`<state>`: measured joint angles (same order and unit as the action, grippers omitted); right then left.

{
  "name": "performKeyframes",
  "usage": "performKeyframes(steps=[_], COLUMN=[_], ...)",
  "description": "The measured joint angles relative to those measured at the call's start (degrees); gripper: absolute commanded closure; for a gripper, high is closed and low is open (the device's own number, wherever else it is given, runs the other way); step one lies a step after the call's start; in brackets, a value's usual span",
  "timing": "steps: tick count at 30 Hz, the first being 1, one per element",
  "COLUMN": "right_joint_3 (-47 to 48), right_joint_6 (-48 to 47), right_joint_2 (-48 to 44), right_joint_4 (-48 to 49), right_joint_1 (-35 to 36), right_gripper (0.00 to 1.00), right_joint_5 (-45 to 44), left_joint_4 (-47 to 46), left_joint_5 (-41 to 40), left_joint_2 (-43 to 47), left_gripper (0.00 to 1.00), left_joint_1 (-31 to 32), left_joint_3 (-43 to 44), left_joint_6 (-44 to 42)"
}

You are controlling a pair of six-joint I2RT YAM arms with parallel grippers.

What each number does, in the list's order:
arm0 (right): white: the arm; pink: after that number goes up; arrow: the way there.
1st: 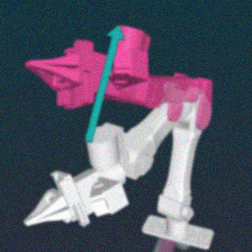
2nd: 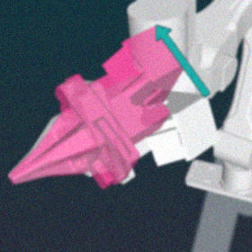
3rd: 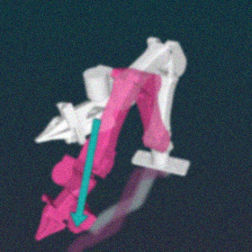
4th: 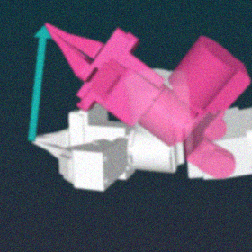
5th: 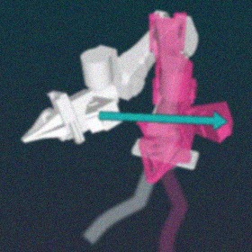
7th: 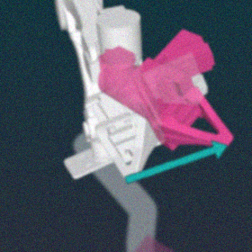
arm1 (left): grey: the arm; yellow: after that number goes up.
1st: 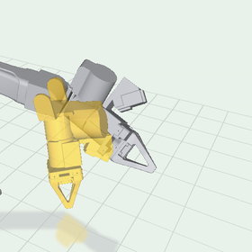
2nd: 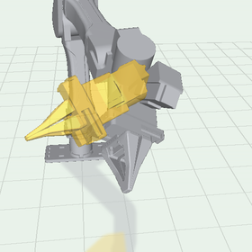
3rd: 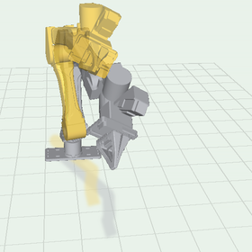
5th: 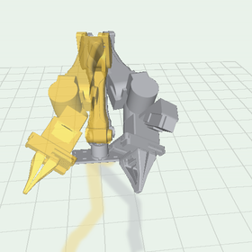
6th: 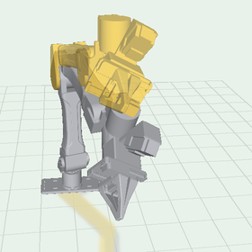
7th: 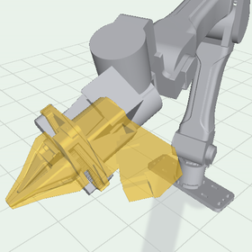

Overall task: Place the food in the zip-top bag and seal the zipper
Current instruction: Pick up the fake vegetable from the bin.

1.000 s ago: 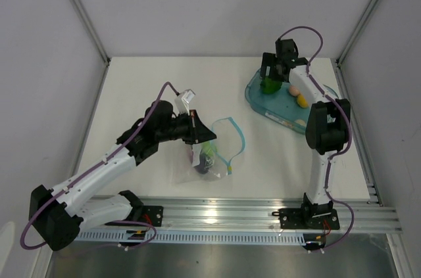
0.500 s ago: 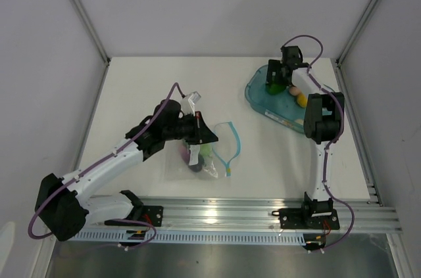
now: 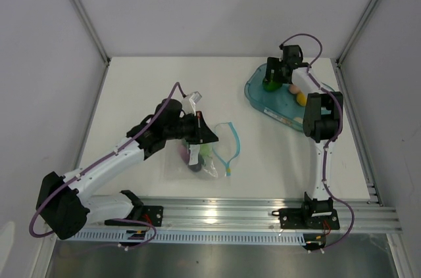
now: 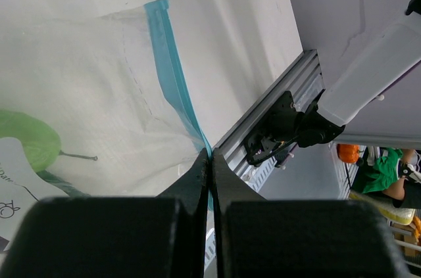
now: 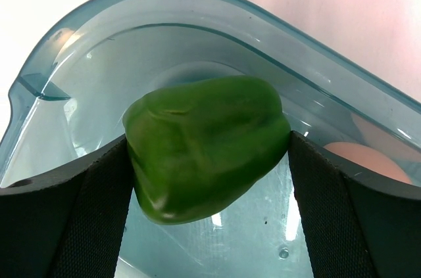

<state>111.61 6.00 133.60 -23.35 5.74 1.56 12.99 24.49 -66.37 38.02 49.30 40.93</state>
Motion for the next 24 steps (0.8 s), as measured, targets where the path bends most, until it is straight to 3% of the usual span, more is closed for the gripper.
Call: performKeyframes(steps=[11, 24], right_joint_3=[-4.11, -28.11], right_joint_6=[2.19, 7.21], right_joint_2=[-6.16, -40.04], right_joint_4=[-1.14, 0.37], right_joint_1=[-0.11, 0.52], right_gripper=[0.67, 0.72], right_joint_5=[-0.2, 3.5], left_joint_4=[1.14, 1.29], left_joint_5=[0.0, 1.49], left_joint_2=[0.76, 1.77], left_gripper=[0.99, 0.99], left_joint_1=[0.0, 0.0], left_joint_3=[0.02, 0.61], left_joint_6=[0.04, 0.7])
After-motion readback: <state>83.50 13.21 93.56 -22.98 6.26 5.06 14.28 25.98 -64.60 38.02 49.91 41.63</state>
